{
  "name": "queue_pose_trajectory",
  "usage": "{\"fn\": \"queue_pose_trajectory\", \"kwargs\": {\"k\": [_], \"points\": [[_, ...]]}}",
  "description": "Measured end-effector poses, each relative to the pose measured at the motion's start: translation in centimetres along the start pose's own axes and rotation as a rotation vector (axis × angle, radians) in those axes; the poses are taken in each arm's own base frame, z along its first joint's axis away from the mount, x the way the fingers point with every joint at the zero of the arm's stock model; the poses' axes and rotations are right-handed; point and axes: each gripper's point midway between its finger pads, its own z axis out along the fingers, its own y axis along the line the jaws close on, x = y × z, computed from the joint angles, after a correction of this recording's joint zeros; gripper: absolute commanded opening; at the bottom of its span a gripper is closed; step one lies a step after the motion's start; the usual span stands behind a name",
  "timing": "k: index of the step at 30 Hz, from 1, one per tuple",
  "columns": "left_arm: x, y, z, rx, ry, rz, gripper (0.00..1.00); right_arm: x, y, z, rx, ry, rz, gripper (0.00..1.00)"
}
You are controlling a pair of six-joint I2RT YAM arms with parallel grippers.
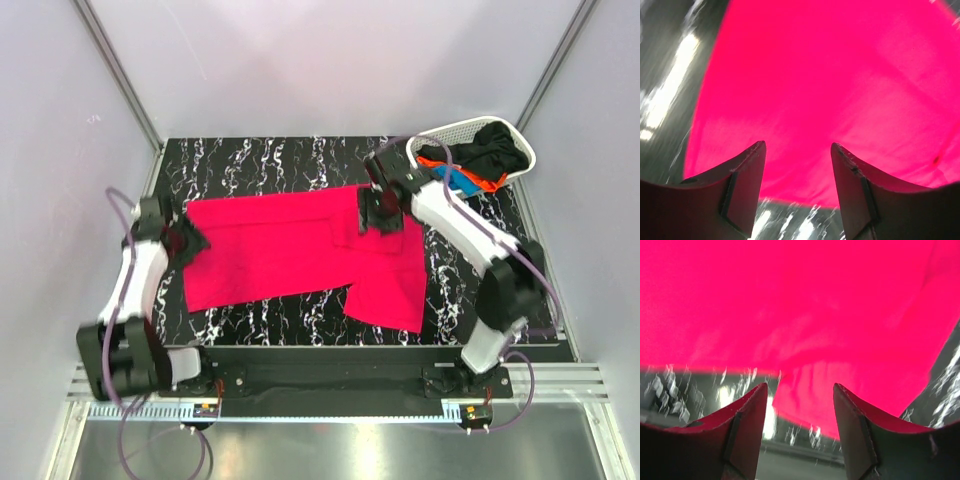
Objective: Fold and stack the t-shirts
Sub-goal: Fold the tshirt
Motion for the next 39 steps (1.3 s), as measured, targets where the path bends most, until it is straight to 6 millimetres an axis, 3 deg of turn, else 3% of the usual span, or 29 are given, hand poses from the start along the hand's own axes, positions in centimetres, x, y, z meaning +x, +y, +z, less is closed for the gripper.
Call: {"fn": "queue_pose_trajectory", "kwargs": {"k": [4,8,11,16,22,28,32,39], "points": [[4.4,4.1,-2.0,-0.112,0.004,-0.070,0.57,4.7,-0.2,-3.7,-0.095,0.009,0.052,0.63],[7.2,6.7,-2.6,-0.209,0.042,-0.130,0.57,8.0,-0.9,-5.3,-0.144,0.015,0.095,0.64],[7.7,7.7,-2.8,-0.259,0.049,-0.181,0.54,10.3,-1.3,-5.7,-0.171,0.033,0.118,0.64],[6.8,9.9,-2.8,-0.324,0.029,-0.300,0.50,13.1,-1.4,-5.7,-0.221,0.082,0.141,0.64],[7.9,11.0,-1.7,-0.344,0.093,-0.407,0.59,13.3,-0.3,-5.9,-0.288,0.097,0.120,0.65],[10.0,11.6,-1.1,-0.363,0.141,-0.491,0.56,14.1,0.0,-5.6,-0.326,0.125,0.091,0.66],[10.5,11.6,-0.4,-0.354,0.151,-0.543,0.53,14.5,-0.3,-5.4,-0.338,0.143,0.081,0.66],[10.6,11.5,0.9,-0.345,0.154,-0.592,0.50,13.4,-1.7,-5.4,-0.360,0.132,0.124,0.66]]}}
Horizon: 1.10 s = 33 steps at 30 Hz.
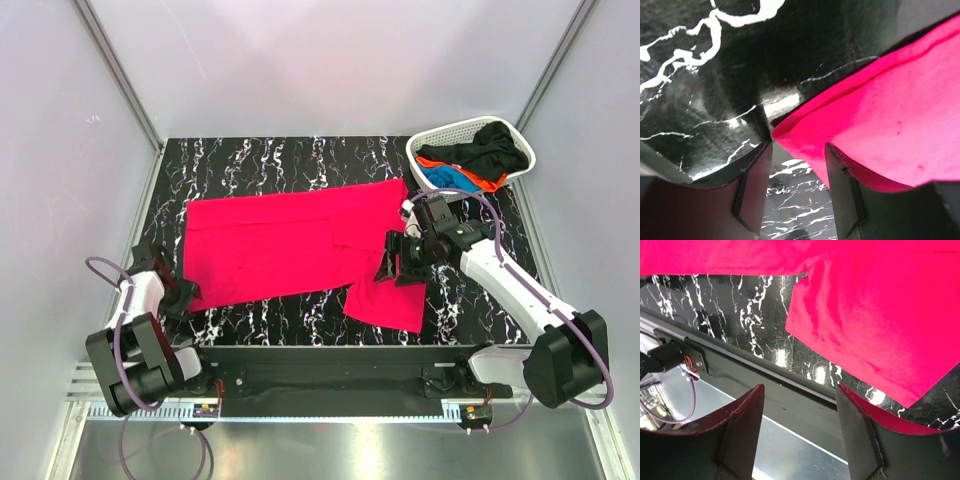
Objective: Fold and stack the t-shirts
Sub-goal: Fold the tshirt
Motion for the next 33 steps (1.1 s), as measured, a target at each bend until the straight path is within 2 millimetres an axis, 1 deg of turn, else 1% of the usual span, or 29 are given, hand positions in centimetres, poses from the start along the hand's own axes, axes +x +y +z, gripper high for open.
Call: {"fn": "queue_pose_trajectory", "kwargs": {"k": [5,8,9,11,12,15,17,19,22,25,27,30,33], "points": [[-0.4,-0.1,0.3,0.003,-0.007,-0.032,0.49,0.2,0.3,0.0,-0.021,0.011,-0.012,0.66],[-0.4,0.0,0.3,0.006,-0.011,-0.048,0.45,0.4,0.1,0.1,-0.018,0.017,-0.009,0.66],[-0.4,0.1,0.3,0.006,-0.011,-0.049,0.40,0.5,0.0,0.1,-0.016,0.019,-0.007,0.66],[-0.4,0.1,0.4,0.003,-0.010,-0.046,0.37,0.5,-0.1,0.1,-0.018,0.022,0.000,0.66],[-0.4,0.2,0.4,0.002,-0.008,-0.040,0.31,0.4,-0.2,0.1,-0.017,0.020,0.006,0.66],[-0.4,0.3,0.5,-0.003,-0.005,-0.023,0.23,0.1,-0.5,-0.1,-0.028,0.015,0.035,0.66],[-0.5,0.4,0.5,-0.003,-0.004,-0.011,0.13,-0.2,-0.9,-0.1,-0.029,0.012,0.070,0.66],[-0.5,0.4,0.5,0.000,-0.006,0.006,0.03,-0.5,-1.8,0.0,-0.022,0.015,0.126,0.65],[-0.6,0.3,0.5,0.009,-0.007,0.040,0.01,-0.7,-3.7,0.3,0.004,0.020,0.212,0.62],[-0.7,0.3,0.4,0.018,-0.012,0.071,0.00,0.2,-6.3,0.7,0.061,0.036,0.305,0.60],[-0.8,0.2,0.3,0.024,-0.019,0.085,0.00,0.9,-7.4,0.9,0.096,0.050,0.341,0.59],[-1.0,-0.1,0.0,0.044,-0.036,0.089,0.00,1.7,-8.7,1.3,0.147,0.072,0.389,0.60],[-1.1,-0.3,-0.2,0.060,-0.044,0.085,0.00,1.8,-9.7,1.6,0.181,0.086,0.436,0.58]]}}
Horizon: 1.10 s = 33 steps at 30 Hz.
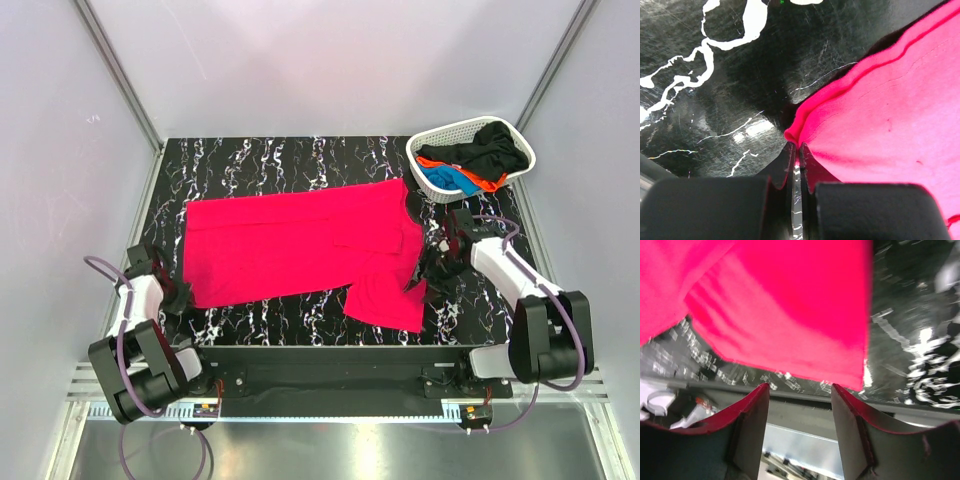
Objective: Fold and stack the t-shirts
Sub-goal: Fold the tshirt
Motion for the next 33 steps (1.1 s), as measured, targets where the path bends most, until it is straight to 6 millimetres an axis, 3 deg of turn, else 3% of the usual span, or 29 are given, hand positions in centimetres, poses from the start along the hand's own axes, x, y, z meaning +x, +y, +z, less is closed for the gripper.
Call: {"fn": "queue_pose_trajectory", "kwargs": {"k": [6,12,33], "points": [[0.5,-0.1,0.3,0.002,0.033,-0.001,0.00,-2.0,-3.1,1.2,0.115,-0.014,0.108,0.56],[0.3,-0.7,0.3,0.007,0.054,0.003,0.00,-2.9,-4.3,3.2,0.157,0.016,0.141,0.54],[-0.1,-1.7,0.5,0.031,0.064,0.005,0.02,-3.8,-4.8,4.2,0.189,-0.022,0.207,0.41]]}}
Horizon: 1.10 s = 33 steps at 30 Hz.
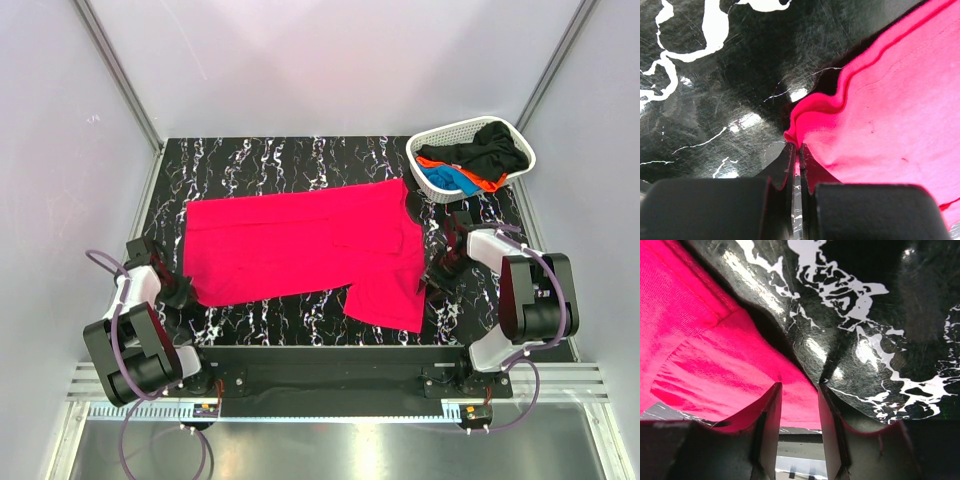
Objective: Fold and stack the t-shirts
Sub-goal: Fold the tshirt
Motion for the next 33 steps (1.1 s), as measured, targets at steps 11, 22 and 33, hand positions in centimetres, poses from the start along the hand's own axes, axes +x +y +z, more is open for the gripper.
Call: {"fn": "queue_pose_trajectory", "kwargs": {"k": [11,22,33], "points": [[0.0,0.0,0.0,0.000,0.000,-0.012,0.04,0.1,-0.3,0.1,0.012,-0.002,0.009,0.26],[0.1,0.1,0.1,0.000,0.014,-0.018,0.04,-0.1,-0.2,0.2,0.019,0.015,0.004,0.00],[-0.1,0.7,-1.5,0.007,-0.019,-0.044,0.00,0.3,-1.3,-1.2,0.008,-0.092,-0.012,0.00]]}}
